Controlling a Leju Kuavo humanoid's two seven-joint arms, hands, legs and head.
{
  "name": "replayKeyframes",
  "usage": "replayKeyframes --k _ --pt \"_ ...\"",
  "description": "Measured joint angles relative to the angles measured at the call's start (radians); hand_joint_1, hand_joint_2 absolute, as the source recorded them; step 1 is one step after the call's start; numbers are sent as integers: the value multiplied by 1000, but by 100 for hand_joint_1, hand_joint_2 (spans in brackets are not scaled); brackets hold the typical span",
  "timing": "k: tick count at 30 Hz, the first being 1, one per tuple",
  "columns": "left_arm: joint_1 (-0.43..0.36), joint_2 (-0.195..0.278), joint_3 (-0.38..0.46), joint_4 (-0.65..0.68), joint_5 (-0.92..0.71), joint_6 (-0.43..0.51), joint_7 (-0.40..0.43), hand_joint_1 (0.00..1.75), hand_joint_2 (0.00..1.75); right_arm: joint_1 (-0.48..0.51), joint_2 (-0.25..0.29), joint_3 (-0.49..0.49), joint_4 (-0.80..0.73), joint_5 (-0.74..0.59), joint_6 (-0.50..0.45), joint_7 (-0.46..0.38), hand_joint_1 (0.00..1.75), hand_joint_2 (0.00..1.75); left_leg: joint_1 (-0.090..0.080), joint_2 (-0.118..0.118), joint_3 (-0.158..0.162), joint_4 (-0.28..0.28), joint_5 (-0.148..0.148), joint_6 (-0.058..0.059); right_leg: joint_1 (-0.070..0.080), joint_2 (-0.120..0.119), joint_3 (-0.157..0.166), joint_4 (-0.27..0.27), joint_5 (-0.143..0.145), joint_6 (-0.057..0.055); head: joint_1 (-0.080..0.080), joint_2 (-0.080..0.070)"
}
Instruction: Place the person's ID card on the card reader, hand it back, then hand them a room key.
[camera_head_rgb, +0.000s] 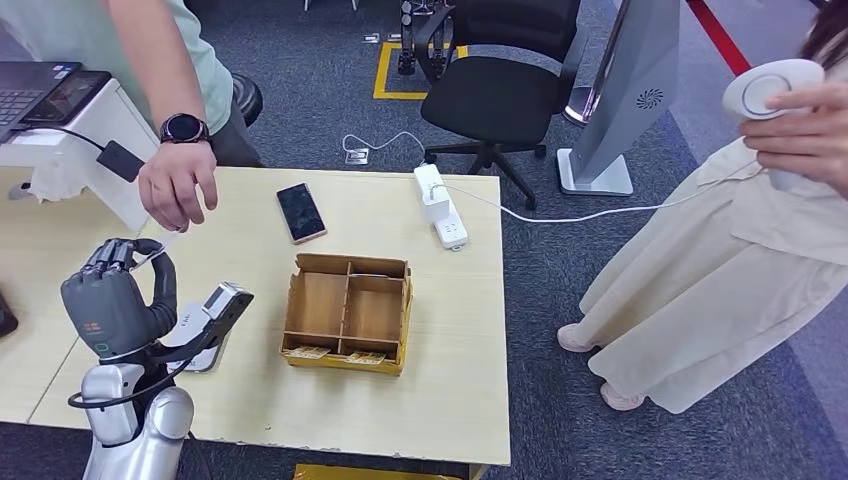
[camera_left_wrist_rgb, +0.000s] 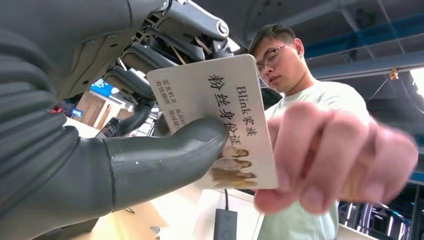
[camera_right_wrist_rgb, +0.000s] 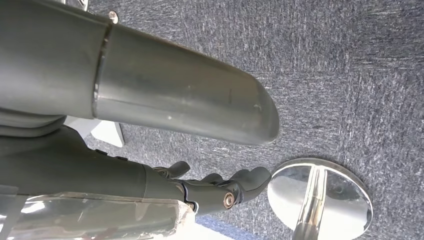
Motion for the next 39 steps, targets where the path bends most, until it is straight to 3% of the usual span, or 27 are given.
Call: replayKeyframes --k 11,17,28,39 --pt "0 -9 4 0 14 0 1 175 175 0 0 0 0 0 0 0 0 0 0 0 0 0 0 0 0 0 0 0 0 0 0 0" --pt "1 13 -22 1 235 -8 40 175 175 0 0 -3 0 -8 -2 0 0 0 0 0 0 0 0 0 0 0 0 0 0 0 0 0" --pt "37 83 -85 1 780 -251 73 175 175 5 0 -23 0 -21 -8 -1 0 0 0 0 0 0 0 0 0 0 0 0 0 0 0 0" --pt "70 138 -85 29 902 -360 148 175 175 7 0 -30 0 -10 -8 -1 0 0 0 0 0 0 0 0 0 0 0 0 0 0 0 0"
